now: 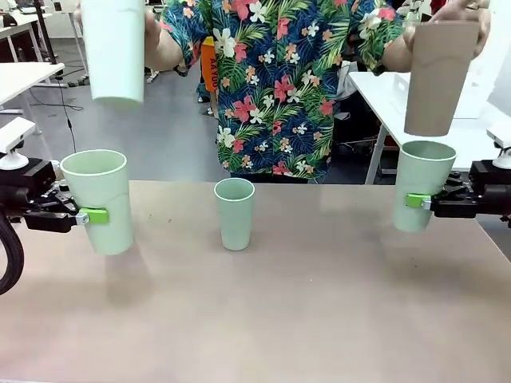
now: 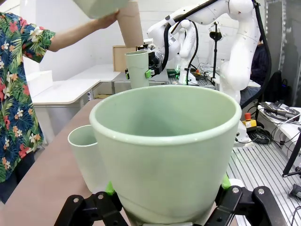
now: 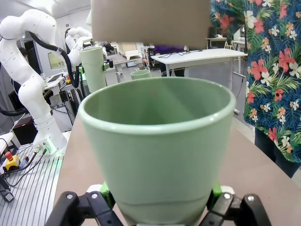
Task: Stack the cups and store them in the basket.
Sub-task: Place the stack of Reusable plastic cups into the Pantry Basket.
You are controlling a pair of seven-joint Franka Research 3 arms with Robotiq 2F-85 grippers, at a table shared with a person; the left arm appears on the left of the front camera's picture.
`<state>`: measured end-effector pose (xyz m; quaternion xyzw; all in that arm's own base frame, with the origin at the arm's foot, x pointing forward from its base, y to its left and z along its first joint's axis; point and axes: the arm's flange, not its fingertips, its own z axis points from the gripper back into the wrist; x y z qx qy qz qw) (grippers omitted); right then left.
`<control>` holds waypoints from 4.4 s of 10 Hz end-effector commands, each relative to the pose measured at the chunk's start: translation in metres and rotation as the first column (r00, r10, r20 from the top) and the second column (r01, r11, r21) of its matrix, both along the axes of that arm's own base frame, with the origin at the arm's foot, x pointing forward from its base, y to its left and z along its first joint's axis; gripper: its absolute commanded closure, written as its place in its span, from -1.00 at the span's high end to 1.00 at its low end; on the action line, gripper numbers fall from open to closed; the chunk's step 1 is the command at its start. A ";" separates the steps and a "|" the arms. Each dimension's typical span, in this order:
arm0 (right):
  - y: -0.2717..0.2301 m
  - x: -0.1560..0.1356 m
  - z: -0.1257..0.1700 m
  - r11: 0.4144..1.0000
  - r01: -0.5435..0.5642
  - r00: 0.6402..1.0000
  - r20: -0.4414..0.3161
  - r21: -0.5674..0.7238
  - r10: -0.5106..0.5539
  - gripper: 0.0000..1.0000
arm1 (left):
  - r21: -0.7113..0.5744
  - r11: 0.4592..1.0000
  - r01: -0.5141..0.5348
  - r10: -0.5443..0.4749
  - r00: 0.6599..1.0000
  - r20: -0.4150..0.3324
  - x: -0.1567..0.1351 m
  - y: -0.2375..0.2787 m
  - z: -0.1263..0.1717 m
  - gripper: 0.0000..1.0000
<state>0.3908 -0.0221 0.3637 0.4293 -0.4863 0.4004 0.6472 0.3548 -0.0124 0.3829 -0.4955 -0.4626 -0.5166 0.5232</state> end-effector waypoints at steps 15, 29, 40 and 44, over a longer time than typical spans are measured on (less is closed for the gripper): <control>0.000 0.000 0.002 1.000 0.002 1.000 0.008 -0.001 -0.002 0.71 | 0.003 1.000 0.002 -0.002 1.000 -0.008 -0.001 -0.002 0.004 0.73; 0.000 0.000 0.002 1.000 0.002 1.000 0.008 -0.001 -0.002 0.71 | 0.003 1.000 0.002 -0.002 1.000 -0.008 -0.001 -0.002 0.004 0.73; 0.000 0.000 0.002 1.000 0.002 1.000 0.008 -0.001 -0.002 0.71 | 0.003 1.000 0.002 -0.002 1.000 -0.008 -0.001 -0.002 0.004 0.73; 0.000 0.000 0.002 1.000 0.002 1.000 0.008 -0.001 -0.002 0.71 | 0.003 1.000 0.002 -0.002 1.000 -0.008 -0.001 -0.002 0.004 0.73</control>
